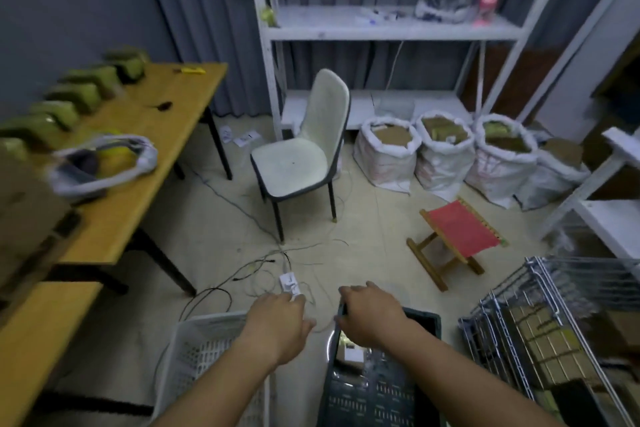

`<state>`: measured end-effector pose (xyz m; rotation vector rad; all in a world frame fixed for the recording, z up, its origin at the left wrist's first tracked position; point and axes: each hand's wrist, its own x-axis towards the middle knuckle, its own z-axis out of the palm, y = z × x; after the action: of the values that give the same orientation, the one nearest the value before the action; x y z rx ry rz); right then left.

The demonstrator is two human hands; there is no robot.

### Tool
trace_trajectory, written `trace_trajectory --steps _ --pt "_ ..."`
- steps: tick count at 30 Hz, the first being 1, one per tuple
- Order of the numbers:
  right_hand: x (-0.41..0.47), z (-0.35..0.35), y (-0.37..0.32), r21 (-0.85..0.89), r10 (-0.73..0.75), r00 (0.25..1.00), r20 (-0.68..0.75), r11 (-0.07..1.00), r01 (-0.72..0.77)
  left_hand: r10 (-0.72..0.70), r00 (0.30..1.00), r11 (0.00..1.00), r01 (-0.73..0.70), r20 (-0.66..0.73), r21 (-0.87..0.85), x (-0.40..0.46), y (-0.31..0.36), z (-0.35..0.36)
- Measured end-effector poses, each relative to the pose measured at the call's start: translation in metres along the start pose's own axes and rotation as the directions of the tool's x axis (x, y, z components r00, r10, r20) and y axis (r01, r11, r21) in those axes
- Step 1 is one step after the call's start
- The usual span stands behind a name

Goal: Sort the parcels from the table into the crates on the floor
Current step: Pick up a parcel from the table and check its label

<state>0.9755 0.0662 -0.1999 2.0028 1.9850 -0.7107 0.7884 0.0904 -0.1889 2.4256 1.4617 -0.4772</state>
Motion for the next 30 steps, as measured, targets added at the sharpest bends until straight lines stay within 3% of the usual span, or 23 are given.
trace_trajectory --steps 8,15,23,30 --pt "-0.174 -0.082 -0.172 -0.125 -0.214 0.964 -0.156 0.973 0.195 -0.168 0.961 0.986 0.168 -0.22 -0.019 -0.243 -0.064 -0.097" --pt "-0.304 -0.106 -0.331 -0.247 -0.479 0.855 -0.196 0.868 0.43 -0.396 0.859 0.917 0.389 -0.324 -0.09 -0.45 -0.128 -0.109" --pt "-0.382 -0.085 -0.488 -0.409 -0.708 0.701 -0.083 0.666 0.624 -0.654 0.692 0.756 0.592 -0.305 -0.278 -0.618 -0.183 -0.074" --pt "-0.389 -0.061 -0.577 -0.453 -0.799 0.598 0.066 0.51 0.731 -0.79 0.546 0.613 0.689 -0.28 -0.385 -0.676 -0.224 -0.044"
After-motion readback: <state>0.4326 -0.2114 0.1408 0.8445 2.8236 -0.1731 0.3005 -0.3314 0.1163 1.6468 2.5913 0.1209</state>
